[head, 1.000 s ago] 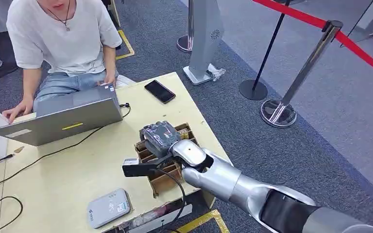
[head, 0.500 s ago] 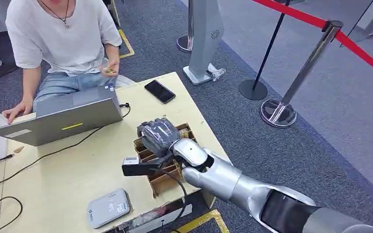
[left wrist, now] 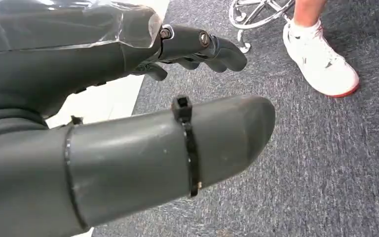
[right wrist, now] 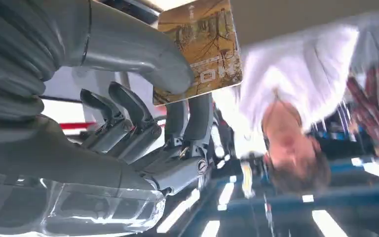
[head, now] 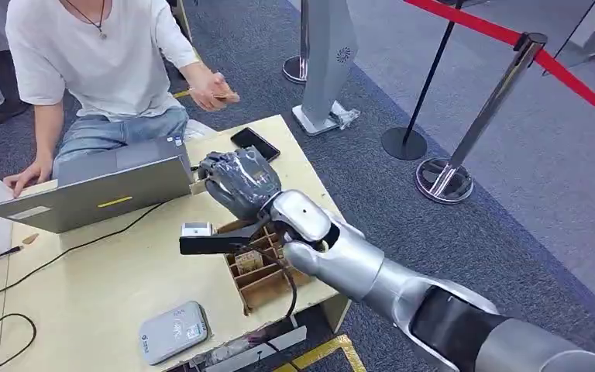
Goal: Pass the card to the sensor for recognition and then transmit it.
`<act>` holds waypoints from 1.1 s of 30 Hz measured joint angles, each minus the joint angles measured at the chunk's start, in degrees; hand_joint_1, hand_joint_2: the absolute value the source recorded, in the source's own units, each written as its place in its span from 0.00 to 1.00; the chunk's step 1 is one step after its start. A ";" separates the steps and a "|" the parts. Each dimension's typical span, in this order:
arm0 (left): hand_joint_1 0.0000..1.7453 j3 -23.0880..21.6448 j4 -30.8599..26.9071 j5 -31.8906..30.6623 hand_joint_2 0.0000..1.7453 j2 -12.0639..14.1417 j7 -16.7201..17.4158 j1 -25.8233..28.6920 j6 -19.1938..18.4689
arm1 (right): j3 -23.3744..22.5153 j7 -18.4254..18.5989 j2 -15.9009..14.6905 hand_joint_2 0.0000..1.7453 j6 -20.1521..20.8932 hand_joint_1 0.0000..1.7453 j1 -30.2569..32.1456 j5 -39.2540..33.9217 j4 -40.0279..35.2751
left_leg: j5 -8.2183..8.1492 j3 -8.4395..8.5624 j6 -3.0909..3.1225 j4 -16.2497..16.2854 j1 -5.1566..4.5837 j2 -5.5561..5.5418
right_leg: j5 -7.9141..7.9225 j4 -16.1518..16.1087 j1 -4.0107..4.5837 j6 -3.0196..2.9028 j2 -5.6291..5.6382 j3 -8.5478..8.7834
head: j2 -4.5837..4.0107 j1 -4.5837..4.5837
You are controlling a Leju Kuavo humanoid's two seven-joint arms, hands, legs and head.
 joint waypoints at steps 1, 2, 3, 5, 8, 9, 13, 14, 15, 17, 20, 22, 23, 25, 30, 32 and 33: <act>0.00 0.00 0.00 0.00 0.00 -0.02 0.00 0.00 0.00 | -0.18 -0.11 0.04 1.00 -0.49 1.00 -0.35 0.00 -0.35 | 0.00 0.00 0.00 0.00 0.00 0.00 | 0.00 0.00 0.00 0.00 0.00 0.00 | 0.00 0.02; 0.00 0.00 0.00 0.00 0.00 0.00 0.00 0.00 0.00 | -0.33 -0.24 0.13 1.00 -1.12 1.00 -0.65 0.00 -0.72 | 0.00 0.00 0.00 0.00 0.00 0.00 | 0.00 0.00 0.00 0.00 0.00 0.00 | 0.00 0.00; 0.00 0.00 0.00 -0.02 0.00 0.00 -0.02 0.00 -0.02 | -0.51 -0.59 0.22 1.00 -1.84 1.00 -0.89 0.04 -0.99 | 0.00 0.00 0.00 0.00 0.00 0.00 | 0.00 0.00 0.00 0.00 0.00 0.00 | 0.00 0.00; 0.00 0.00 0.00 -0.11 0.00 0.00 -0.02 0.00 -0.04 | -0.83 -1.47 0.55 1.00 -4.32 1.00 -1.22 0.39 -1.18 | 0.00 0.00 0.00 0.00 0.00 0.00 | 0.00 0.00 0.00 0.00 0.00 0.00 | 0.00 0.00; 0.00 0.00 0.00 -0.48 0.00 0.00 -0.02 -0.01 -0.13 | -1.25 -2.91 1.36 1.00 -9.06 1.00 -1.56 2.74 -0.85 | 0.00 0.00 0.00 0.00 0.00 0.00 | 0.00 0.00 0.00 0.00 0.00 0.00 | 0.00 0.02; 0.00 0.00 0.00 -0.55 0.00 0.00 -0.02 -0.01 -0.26 | -1.27 -3.41 1.77 1.00 -10.94 1.00 -1.67 3.76 -0.46 | 0.00 0.00 0.00 0.00 0.00 0.00 | 0.00 0.00 0.00 0.00 0.00 0.00 | 0.00 0.00; 0.00 -0.02 0.00 -0.74 0.00 0.07 0.00 -0.04 -0.61 | -1.25 -4.37 3.67 1.00 -17.56 1.00 -2.07 8.68 3.04 | 0.00 0.00 0.00 -0.01 0.01 0.00 | 0.00 0.00 0.01 0.00 0.00 0.00 | 0.00 0.00; 0.00 -0.04 0.00 -0.79 0.00 0.11 0.00 -0.04 -0.63 | -1.25 -4.39 4.02 1.00 -18.78 1.00 -2.23 9.69 3.94 | 0.00 0.00 0.00 -0.01 0.01 0.00 | 0.00 0.01 0.01 0.00 0.00 0.00 | 0.00 0.00; 0.00 -0.04 0.00 -0.89 0.00 0.15 0.00 -0.04 -0.66 | -1.25 -4.44 4.54 1.00 -20.39 1.00 -2.62 11.16 5.49 | 0.01 0.01 -0.01 0.00 0.01 0.00 | 0.00 0.01 0.01 0.00 0.00 0.00 | 0.00 0.00; 0.00 -0.07 0.00 -1.00 0.00 0.24 -0.02 -0.09 -0.70 | -1.25 -4.11 5.29 1.00 -23.08 1.00 -3.20 13.81 8.47 | 0.01 0.02 -0.01 0.00 0.01 0.00 | 0.00 0.01 0.01 0.00 0.00 0.01 | 0.00 0.00; 0.00 -0.11 0.00 -1.36 0.00 0.42 -0.02 -0.07 -0.70 | -1.34 -3.06 5.90 1.00 -25.64 1.00 -3.59 17.10 11.76 | 0.01 0.01 -0.01 0.00 0.00 -0.01 | 0.00 0.01 0.01 0.00 -0.01 0.01 | 0.00 0.00; 0.00 -0.18 0.00 -1.57 0.00 0.46 -0.02 -0.10 -0.68 | -1.49 -2.56 6.19 1.00 -26.43 1.00 -3.75 18.55 13.74 | 0.01 0.00 -0.01 0.00 0.00 -0.01 | 0.00 0.01 0.01 0.00 -0.01 0.02 | 0.00 0.02; 0.00 -0.22 0.00 -1.64 0.00 0.46 -0.02 -0.10 -0.66 | -1.51 -2.38 6.34 1.00 -26.91 1.00 -3.81 19.34 14.68 | 0.01 0.00 -0.01 0.00 0.00 -0.01 | 0.00 0.01 0.01 0.00 -0.01 0.02 | 0.00 0.00; 0.00 -0.22 0.00 -1.71 0.00 0.46 0.00 -0.10 -0.63 | -1.53 -1.81 6.65 1.00 -27.48 1.00 -3.88 20.81 15.96 | 0.01 0.00 -0.01 0.00 0.00 -0.01 | 0.00 0.00 0.00 0.00 -0.01 0.01 | 0.00 0.02; 0.00 -0.26 0.00 -1.71 0.00 0.46 0.17 -0.11 -0.57 | -1.55 -0.26 7.67 1.00 -27.76 0.00 -4.34 23.89 18.97 | 0.01 0.01 -0.01 0.00 0.01 -0.01 | 0.00 0.00 0.01 0.00 0.00 0.01 | 0.00 0.02; 0.00 -0.26 0.00 -1.70 0.00 0.46 0.17 -0.11 -0.52 | -1.66 0.11 8.04 0.00 -27.55 0.00 -4.50 24.06 20.08 | 0.01 0.01 -0.01 0.00 0.01 -0.01 | 0.00 0.01 0.01 0.00 0.00 0.01 | 0.00 0.02; 0.00 -0.26 0.00 -1.70 0.00 0.46 0.20 -0.10 -0.50 | -1.68 0.15 8.18 0.00 -27.52 0.00 -4.55 24.13 20.43 | 0.01 0.01 -0.01 0.00 0.01 -0.01 | 0.00 0.01 0.01 0.00 0.00 0.01 | 0.00 0.00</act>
